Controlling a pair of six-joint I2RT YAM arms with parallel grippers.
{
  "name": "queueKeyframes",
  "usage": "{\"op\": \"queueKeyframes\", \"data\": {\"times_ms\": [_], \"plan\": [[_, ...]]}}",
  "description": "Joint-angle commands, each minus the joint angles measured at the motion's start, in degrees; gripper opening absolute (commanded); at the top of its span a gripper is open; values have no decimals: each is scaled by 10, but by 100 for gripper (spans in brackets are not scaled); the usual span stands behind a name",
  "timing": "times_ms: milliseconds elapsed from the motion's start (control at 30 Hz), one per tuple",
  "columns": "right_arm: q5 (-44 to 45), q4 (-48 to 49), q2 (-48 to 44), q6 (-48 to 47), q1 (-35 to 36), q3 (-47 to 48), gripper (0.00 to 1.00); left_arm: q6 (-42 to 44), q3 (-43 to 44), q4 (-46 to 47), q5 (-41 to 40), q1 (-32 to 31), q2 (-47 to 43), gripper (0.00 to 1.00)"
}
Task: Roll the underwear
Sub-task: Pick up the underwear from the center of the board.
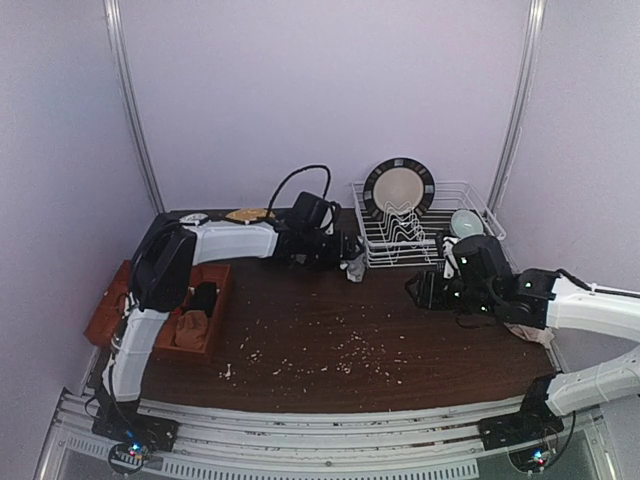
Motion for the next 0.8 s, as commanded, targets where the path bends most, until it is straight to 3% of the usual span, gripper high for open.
{"op": "queueKeyframes", "data": {"times_ms": [0, 167, 267, 333, 500, 667, 733, 767], "plan": [[14, -38, -32, -4, -3, -14, 65, -17, 69, -44, 2, -3, 59, 78], [16, -53, -61, -15, -7, -12, 64, -22, 107, -68, -1, -3, 92, 53], [16, -55, -76, -20, -7, -12, 64, -25, 61, -23, -2, -3, 64, 18], [15, -53, -81, -21, -7, -13, 64, -19, 2, 17, -12, -5, 12, 2], [10, -42, -86, -21, -7, -21, 64, 20, -155, 43, -70, -22, -186, 0], [3, -40, -90, -29, -9, -22, 64, 77, -248, -5, -102, -103, -333, 2], [2, -46, -93, -32, -9, -20, 64, 85, -264, -33, -99, -145, -336, 7], [0, -48, -94, -34, -9, -19, 64, 88, -264, -59, -100, -167, -330, 16]]}}
